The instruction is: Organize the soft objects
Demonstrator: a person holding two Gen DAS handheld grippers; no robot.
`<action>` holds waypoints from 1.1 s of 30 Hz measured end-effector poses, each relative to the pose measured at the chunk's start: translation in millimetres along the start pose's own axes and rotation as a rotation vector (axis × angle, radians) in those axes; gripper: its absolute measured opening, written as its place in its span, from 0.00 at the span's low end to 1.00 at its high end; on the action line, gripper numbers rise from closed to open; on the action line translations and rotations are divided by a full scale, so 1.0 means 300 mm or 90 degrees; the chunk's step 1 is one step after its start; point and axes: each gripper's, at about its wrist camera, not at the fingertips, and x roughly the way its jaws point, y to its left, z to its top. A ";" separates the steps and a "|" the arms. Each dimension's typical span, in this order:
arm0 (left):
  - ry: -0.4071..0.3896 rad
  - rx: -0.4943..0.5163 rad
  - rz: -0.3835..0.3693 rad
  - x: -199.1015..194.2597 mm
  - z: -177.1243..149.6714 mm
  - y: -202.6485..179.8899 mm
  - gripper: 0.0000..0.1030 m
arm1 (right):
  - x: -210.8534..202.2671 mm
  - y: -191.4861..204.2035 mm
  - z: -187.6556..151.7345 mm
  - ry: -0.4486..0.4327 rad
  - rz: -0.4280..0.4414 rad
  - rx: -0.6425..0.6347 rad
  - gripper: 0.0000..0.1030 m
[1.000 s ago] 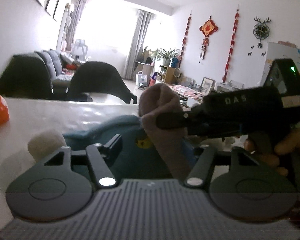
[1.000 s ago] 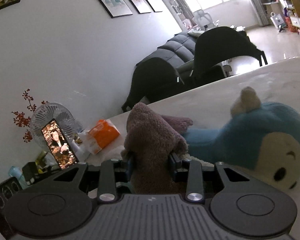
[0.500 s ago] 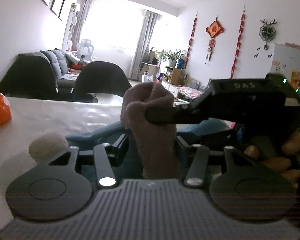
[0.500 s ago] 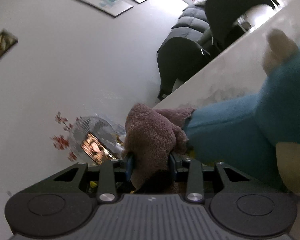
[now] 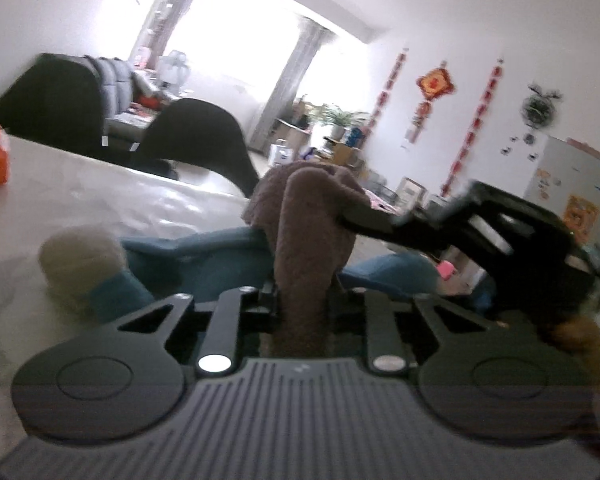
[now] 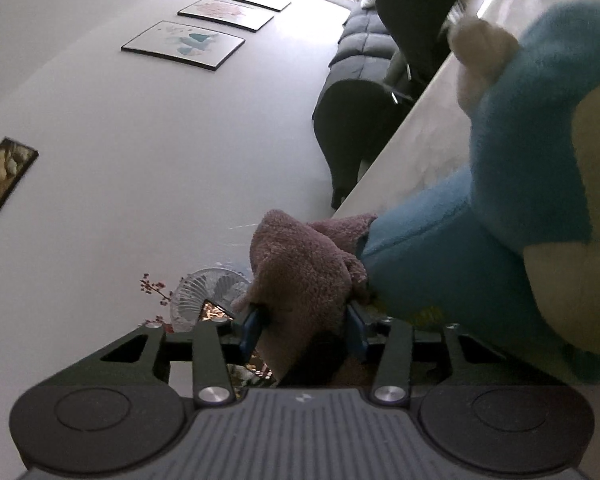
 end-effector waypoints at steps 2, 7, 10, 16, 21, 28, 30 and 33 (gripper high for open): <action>-0.002 -0.007 0.011 -0.008 0.007 0.005 0.18 | -0.022 0.030 -0.018 -0.019 -0.030 -0.037 0.48; 0.008 -0.016 0.050 0.007 -0.004 0.010 0.18 | -0.053 0.101 -0.054 -0.094 -0.133 -0.156 0.48; 0.005 -0.013 0.067 -0.003 -0.016 0.013 0.18 | -0.025 0.140 -0.096 -0.119 -0.249 -0.268 0.48; 0.018 -0.018 0.165 -0.048 -0.037 0.078 0.14 | 0.015 0.132 -0.161 -0.124 -0.317 -0.345 0.46; 0.024 -0.044 0.208 -0.097 -0.058 0.132 0.14 | 0.040 0.109 -0.168 -0.129 -0.316 -0.339 0.46; -0.012 0.000 0.213 -0.164 0.006 0.075 0.13 | 0.047 0.141 -0.140 -0.132 -0.316 -0.327 0.46; -0.015 0.018 0.190 -0.159 0.023 0.046 0.13 | 0.046 0.145 -0.142 -0.134 -0.316 -0.323 0.46; 0.002 0.019 0.123 -0.112 0.023 0.004 0.14 | 0.041 0.144 -0.145 -0.137 -0.314 -0.317 0.46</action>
